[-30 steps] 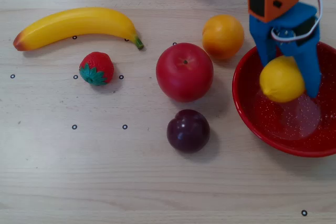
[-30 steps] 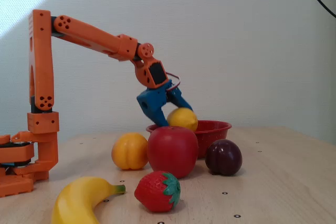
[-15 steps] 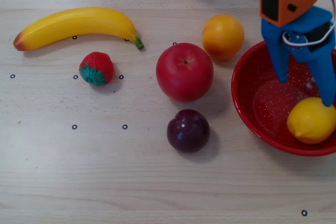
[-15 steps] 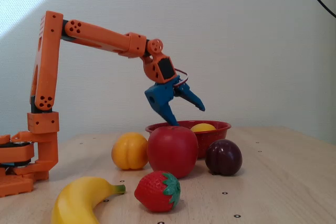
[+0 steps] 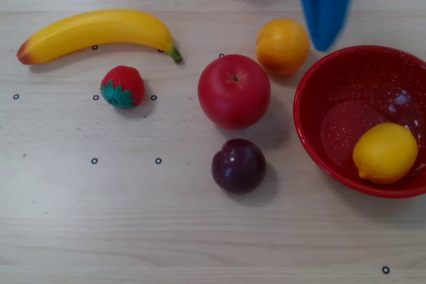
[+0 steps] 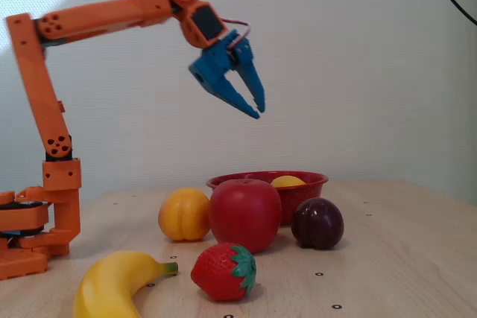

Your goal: Put the lemon in the red bowl.

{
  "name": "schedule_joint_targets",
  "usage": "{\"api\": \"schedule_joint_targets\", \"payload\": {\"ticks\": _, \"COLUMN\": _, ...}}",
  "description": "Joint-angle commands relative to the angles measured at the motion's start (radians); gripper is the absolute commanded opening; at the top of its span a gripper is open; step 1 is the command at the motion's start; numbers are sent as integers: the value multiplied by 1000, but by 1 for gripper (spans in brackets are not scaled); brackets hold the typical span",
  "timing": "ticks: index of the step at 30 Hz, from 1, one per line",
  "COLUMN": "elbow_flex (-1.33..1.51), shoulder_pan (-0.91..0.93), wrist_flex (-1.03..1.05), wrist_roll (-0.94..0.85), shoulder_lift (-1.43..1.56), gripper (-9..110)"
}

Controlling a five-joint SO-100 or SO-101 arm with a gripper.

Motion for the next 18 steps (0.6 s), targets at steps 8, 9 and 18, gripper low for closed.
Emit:
{"api": "schedule_joint_targets", "payload": {"ticks": 8, "elbow_flex": 462, "shoulder_pan": -213, "wrist_flex": -94, "wrist_roll": 31, "shoulder_lift": 528, "gripper": 0}}
{"api": "schedule_joint_targets", "payload": {"ticks": 9, "elbow_flex": 514, "shoulder_pan": -232, "wrist_flex": -106, "wrist_roll": 26, "shoulder_lift": 561, "gripper": 0}}
{"api": "schedule_joint_targets", "payload": {"ticks": 18, "elbow_flex": 989, "shoulder_pan": -314, "wrist_flex": -400, "wrist_roll": 26, "shoulder_lift": 825, "gripper": 0}}
